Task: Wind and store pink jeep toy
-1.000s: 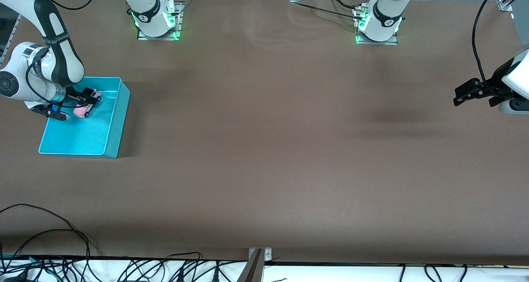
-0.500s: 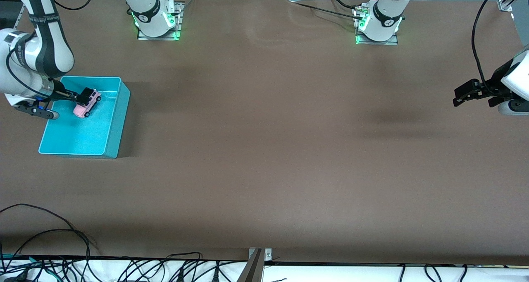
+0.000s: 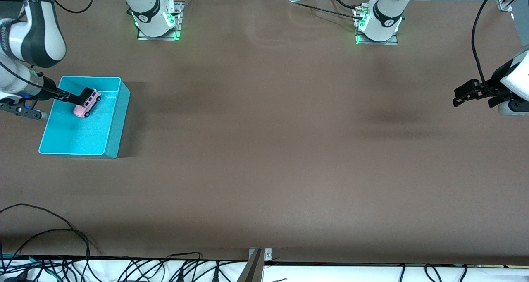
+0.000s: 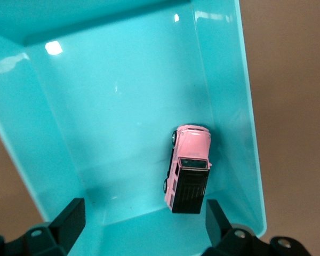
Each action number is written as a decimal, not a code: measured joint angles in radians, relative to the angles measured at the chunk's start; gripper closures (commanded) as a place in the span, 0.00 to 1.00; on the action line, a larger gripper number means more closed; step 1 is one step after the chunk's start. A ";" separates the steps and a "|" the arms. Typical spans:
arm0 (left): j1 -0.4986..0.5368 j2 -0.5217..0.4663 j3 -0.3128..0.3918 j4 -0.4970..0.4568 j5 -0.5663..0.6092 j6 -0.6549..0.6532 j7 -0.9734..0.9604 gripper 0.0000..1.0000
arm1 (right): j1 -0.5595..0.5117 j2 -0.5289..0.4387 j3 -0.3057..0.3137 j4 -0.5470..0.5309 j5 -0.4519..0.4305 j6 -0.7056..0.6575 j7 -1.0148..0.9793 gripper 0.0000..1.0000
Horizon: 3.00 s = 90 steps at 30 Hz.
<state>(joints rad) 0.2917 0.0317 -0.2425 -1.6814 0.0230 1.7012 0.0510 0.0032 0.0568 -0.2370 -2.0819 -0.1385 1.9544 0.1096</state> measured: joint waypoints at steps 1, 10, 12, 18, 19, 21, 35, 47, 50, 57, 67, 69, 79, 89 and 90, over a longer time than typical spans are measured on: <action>0.000 0.000 0.000 0.000 0.000 0.000 0.000 0.00 | 0.000 -0.003 0.008 0.028 0.010 -0.039 0.003 0.00; 0.000 0.000 0.000 0.000 0.000 0.000 0.000 0.00 | 0.005 -0.012 0.045 0.240 0.090 -0.322 0.005 0.00; 0.000 0.000 0.000 0.000 0.000 0.000 0.000 0.00 | 0.012 -0.013 0.048 0.284 0.107 -0.364 0.005 0.00; 0.000 0.000 0.000 0.000 0.000 0.000 0.000 0.00 | 0.034 -0.013 0.060 0.411 0.183 -0.436 0.006 0.00; 0.000 0.000 0.000 0.000 0.000 0.000 0.000 0.00 | 0.035 -0.013 0.066 0.427 0.190 -0.444 0.006 0.00; 0.000 0.000 0.000 0.000 0.000 0.000 0.000 0.00 | 0.033 -0.013 0.089 0.455 0.200 -0.454 0.006 0.00; 0.000 0.000 0.000 0.000 0.000 0.000 0.000 0.00 | -0.057 -0.013 0.307 0.489 0.202 -0.460 0.078 0.00; 0.000 0.000 0.000 0.000 0.000 0.000 0.000 0.00 | -0.072 -0.013 0.307 0.493 0.193 -0.442 0.059 0.00; 0.000 0.000 0.000 0.000 0.000 0.000 0.000 0.00 | -0.072 -0.014 0.307 0.512 0.191 -0.445 0.049 0.00; 0.000 0.000 0.000 0.000 0.000 0.000 0.000 0.00 | -0.073 -0.025 0.307 0.567 0.191 -0.501 0.040 0.00; 0.000 0.000 0.000 0.000 0.000 0.000 0.000 0.00 | -0.074 -0.040 0.307 0.624 0.191 -0.593 0.037 0.00; 0.000 0.000 0.000 0.000 0.000 0.000 0.000 0.00 | -0.074 -0.044 0.307 0.627 0.191 -0.598 0.037 0.00; 0.000 0.000 0.000 0.000 0.000 0.000 0.000 0.00 | -0.080 -0.047 0.307 0.634 0.190 -0.603 0.036 0.00; 0.000 0.001 0.000 0.000 0.000 0.000 0.000 0.00 | -0.080 -0.045 0.307 0.635 0.190 -0.603 0.034 0.00; 0.000 0.001 0.000 0.000 0.000 0.000 0.000 0.00 | -0.080 -0.044 0.307 0.635 0.190 -0.603 0.032 0.00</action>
<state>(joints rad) 0.2917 0.0322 -0.2425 -1.6814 0.0230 1.7012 0.0510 -0.0772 0.0126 0.0695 -1.4470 0.0519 1.3512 0.1414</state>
